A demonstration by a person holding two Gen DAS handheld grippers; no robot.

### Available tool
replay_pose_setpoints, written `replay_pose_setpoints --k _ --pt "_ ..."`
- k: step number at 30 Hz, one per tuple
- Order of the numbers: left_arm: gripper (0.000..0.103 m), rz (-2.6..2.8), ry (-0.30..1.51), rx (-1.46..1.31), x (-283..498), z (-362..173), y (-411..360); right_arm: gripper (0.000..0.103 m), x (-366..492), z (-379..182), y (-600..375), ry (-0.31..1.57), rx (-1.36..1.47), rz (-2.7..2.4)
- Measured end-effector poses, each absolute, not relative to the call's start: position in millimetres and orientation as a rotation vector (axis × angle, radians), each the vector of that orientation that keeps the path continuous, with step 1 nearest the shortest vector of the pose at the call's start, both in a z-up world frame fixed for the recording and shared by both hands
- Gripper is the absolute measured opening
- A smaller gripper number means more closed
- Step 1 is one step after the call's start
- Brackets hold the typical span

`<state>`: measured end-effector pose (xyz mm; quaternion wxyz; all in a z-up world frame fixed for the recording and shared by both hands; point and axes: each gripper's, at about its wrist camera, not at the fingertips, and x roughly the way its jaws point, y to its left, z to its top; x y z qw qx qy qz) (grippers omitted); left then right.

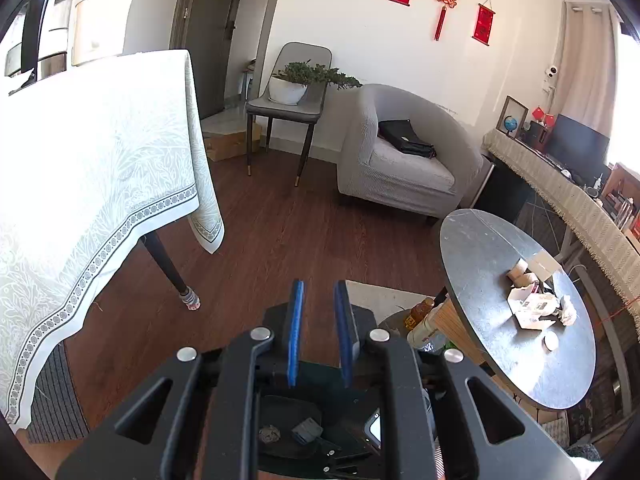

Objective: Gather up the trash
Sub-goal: 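Lower the wet-wipes pack into the green bin and open the right tool, then move both tools back over the table toward the remaining items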

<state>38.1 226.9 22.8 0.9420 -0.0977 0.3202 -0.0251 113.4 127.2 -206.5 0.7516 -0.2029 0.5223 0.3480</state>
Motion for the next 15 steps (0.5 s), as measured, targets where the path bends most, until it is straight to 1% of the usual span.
replay_pose_setpoints --k 5,6,7,13,15 --pt "0.028 -0.014 0.61 -0.124 35.6 36.7 216.2 0.08 103.3 -160.8 119.1 1.056 -0.406 0.802" --pt "0.031 -0.011 0.603 -0.117 35.3 39.0 214.6 0.077 100.6 -150.5 117.1 1.033 -0.398 0.811" --pt "0.033 -0.01 0.597 -0.117 35.1 41.0 213.4 0.073 98.7 -140.3 115.4 1.013 -0.389 0.819" --pt "0.037 -0.022 0.575 -0.136 37.0 51.1 205.3 0.066 91.2 -83.6 96.3 0.888 -0.322 0.829" --pt "0.042 -0.028 0.555 -0.138 36.3 57.0 200.5 0.063 89.7 -68.8 84.9 0.853 -0.305 0.816"
